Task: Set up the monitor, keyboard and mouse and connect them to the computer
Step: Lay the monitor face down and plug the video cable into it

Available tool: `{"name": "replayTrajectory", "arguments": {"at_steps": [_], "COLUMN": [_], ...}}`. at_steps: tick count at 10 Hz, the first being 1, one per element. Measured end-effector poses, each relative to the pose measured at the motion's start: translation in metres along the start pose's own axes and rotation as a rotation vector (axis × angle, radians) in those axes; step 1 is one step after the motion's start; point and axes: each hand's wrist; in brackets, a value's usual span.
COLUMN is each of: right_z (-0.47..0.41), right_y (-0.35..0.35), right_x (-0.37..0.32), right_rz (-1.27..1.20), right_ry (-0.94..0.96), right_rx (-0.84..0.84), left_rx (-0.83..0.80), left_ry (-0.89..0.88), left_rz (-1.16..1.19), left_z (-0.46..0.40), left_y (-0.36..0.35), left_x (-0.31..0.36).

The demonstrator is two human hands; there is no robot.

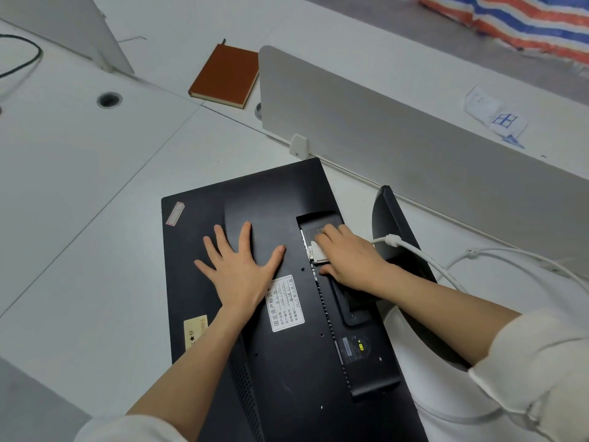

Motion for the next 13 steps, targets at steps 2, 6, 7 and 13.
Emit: {"name": "replayTrajectory", "arguments": {"at_steps": [2, 6, 7, 13], "right_z": [-0.005, -0.005, -0.004, -0.003], "right_y": [-0.004, 0.001, 0.001, 0.008], "right_x": [0.003, 0.002, 0.000, -0.006], "right_rz": [0.079, 0.024, 0.008, 0.073], "right_ry": [0.081, 0.024, 0.017, 0.041], "right_rx": [0.084, 0.068, 0.046, 0.061], "left_rx": [0.000, 0.003, 0.005, -0.004], "left_ry": [-0.003, 0.003, 0.005, 0.011], "left_rz": [0.008, 0.009, 0.010, 0.025], "left_z": [-0.001, -0.001, -0.002, -0.001], "left_y": [-0.001, -0.001, -0.002, -0.001], "left_x": [0.000, 0.001, 0.001, 0.005]}}
Point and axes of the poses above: each hand's wrist, its own z-axis away from the middle knuckle, its own y-axis out of the back of the hand, x = y × z, and after that the axes turned 13 degrees about -x, right-handed
